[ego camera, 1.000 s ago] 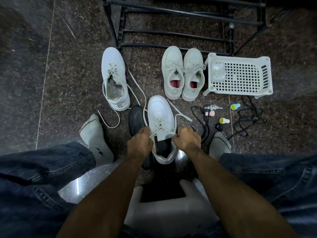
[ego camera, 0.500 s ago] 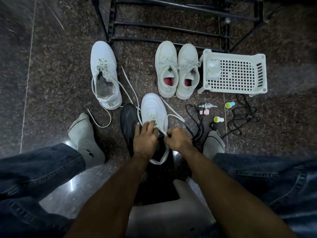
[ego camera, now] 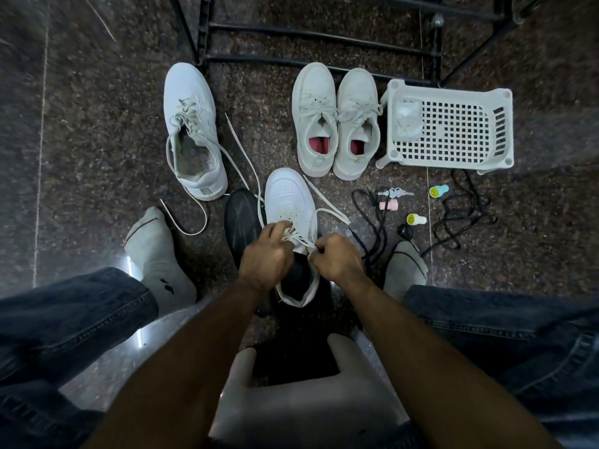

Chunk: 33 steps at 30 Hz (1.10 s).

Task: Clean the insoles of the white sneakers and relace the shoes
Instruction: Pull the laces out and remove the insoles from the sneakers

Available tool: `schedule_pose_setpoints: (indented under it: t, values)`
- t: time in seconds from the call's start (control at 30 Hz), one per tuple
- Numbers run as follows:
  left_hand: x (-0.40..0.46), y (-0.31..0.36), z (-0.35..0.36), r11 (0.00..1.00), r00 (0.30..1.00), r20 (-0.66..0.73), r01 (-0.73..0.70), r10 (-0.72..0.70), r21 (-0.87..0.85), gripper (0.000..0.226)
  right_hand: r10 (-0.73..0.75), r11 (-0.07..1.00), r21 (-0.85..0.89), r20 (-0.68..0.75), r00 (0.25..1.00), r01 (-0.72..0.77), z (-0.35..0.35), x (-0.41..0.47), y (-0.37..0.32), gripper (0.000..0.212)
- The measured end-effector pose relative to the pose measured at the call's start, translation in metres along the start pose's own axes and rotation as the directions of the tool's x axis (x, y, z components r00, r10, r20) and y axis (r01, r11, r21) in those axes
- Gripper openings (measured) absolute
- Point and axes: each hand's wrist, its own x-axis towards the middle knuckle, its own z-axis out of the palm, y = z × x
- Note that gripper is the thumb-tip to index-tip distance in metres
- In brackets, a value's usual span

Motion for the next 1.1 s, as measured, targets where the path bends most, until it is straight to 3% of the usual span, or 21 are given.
schedule_pose_setpoints:
  t: [0.07, 0.13, 0.23, 0.4, 0.5, 0.67, 0.8, 0.9, 1.1]
  values:
    - [-0.005, -0.010, -0.009, 0.995, 0.994, 0.051, -0.093, 0.094, -0.032, 0.026, -0.007, 1.000, -0.001, -0.007, 1.000, 0.007, 0.002, 0.000, -0.003, 0.012]
    - [0.004, -0.015, -0.019, 0.994, 0.985, 0.149, -0.072, 0.083, -0.077, 0.027, -0.003, 1.000, -0.001, -0.020, 1.000, 0.002, 0.001, -0.001, -0.006, 0.013]
    - [0.025, -0.015, -0.037, 0.968, 0.961, 0.268, 0.129, -0.067, -0.218, 0.046, 0.007, 1.000, -0.010, -0.070, 0.998, -0.008, 0.003, -0.007, -0.008, 0.016]
    - [0.045, -0.012, -0.053, 0.880, 0.885, 0.428, 0.341, -0.182, -0.330, 0.027, -0.065, 0.998, -0.046, -0.333, 0.941, 0.053, 0.024, -0.040, -0.015, 0.016]
    - [0.050, -0.011, -0.054, 0.898, 0.864, 0.472, 0.338, -0.177, -0.283, 0.036, -0.109, 0.993, -0.066, -0.197, 0.974, 0.098, 0.037, -0.055, -0.022, 0.018]
    - [0.047, -0.013, -0.049, 0.884, 0.833, 0.520, 0.375, -0.188, -0.280, 0.029, 0.123, 0.972, 0.205, -0.035, 0.992, -0.113, 0.059, -0.039, -0.033, 0.037]
    - [0.043, -0.013, -0.045, 0.856, 0.808, 0.554, 0.418, -0.198, -0.304, 0.022, 0.232, 0.963, 0.130, 0.053, 0.971, -0.237, 0.074, -0.016, -0.035, 0.062]
    - [0.041, -0.016, -0.043, 0.848, 0.804, 0.566, 0.420, -0.183, -0.322, 0.032, 0.262, 0.961, 0.061, 0.118, 0.958, -0.270, 0.081, -0.003, -0.031, 0.058]
    - [0.042, -0.015, -0.040, 0.878, 0.823, 0.551, 0.360, -0.138, -0.317, 0.019, 0.304, 0.936, 0.159, 0.092, 0.948, -0.315, 0.070, 0.007, -0.032, 0.047]
